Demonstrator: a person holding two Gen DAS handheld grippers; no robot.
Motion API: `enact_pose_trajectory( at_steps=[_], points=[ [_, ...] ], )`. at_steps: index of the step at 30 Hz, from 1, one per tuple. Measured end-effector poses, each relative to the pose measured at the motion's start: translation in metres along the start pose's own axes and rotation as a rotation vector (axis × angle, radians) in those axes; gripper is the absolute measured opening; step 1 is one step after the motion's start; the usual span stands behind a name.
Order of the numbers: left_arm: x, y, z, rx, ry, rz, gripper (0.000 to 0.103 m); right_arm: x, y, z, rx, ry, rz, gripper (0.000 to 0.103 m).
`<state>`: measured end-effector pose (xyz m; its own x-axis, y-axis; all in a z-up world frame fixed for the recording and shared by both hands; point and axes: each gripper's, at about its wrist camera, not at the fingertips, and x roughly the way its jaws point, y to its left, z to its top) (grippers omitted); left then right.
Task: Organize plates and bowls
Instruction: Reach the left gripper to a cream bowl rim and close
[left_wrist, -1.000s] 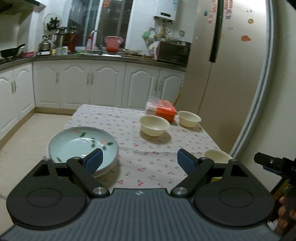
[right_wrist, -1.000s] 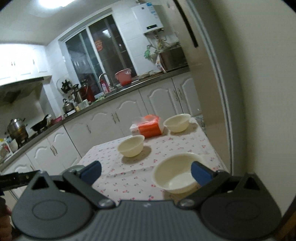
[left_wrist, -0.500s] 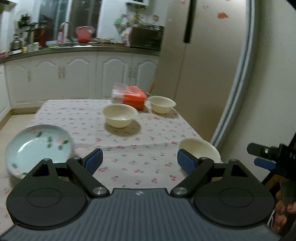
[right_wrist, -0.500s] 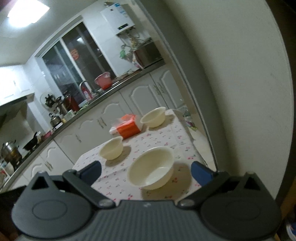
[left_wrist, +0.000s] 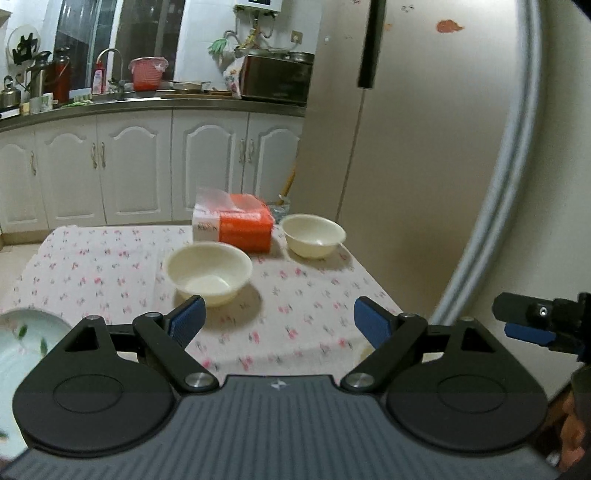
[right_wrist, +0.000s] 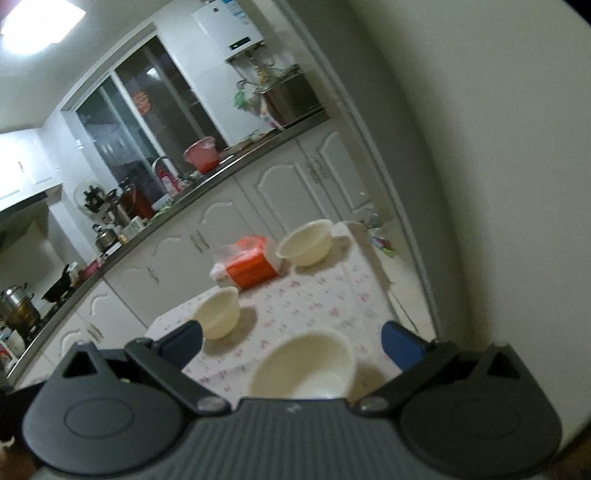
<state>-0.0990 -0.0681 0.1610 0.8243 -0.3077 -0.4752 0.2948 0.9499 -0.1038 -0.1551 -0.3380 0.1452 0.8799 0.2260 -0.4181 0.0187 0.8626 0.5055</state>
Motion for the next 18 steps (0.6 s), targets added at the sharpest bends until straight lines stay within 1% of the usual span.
enact_pose_trajectory(
  at_steps=[6,9,12,14,16,18],
  points=[
    [0.038,0.013,0.015,-0.039,0.012,0.024,0.103,0.042,-0.001,0.025,0.024,0.035,0.005,0.102],
    [0.049,0.016,0.024,-0.042,0.008,0.01,0.103,0.064,0.004,0.039,0.015,0.058,-0.004,0.097],
    [0.054,0.026,0.027,-0.05,-0.022,0.048,0.103,0.081,0.011,0.048,-0.01,0.07,0.012,0.097],
    [0.062,0.039,0.029,-0.075,-0.005,0.079,0.103,0.09,0.017,0.05,-0.036,0.082,0.029,0.097],
    [0.07,0.051,0.03,-0.091,0.012,0.132,0.103,0.101,0.024,0.052,-0.055,0.103,0.056,0.097],
    [0.077,0.063,0.031,-0.104,0.016,0.166,0.1,0.114,0.029,0.055,-0.059,0.13,0.095,0.097]
  ],
)
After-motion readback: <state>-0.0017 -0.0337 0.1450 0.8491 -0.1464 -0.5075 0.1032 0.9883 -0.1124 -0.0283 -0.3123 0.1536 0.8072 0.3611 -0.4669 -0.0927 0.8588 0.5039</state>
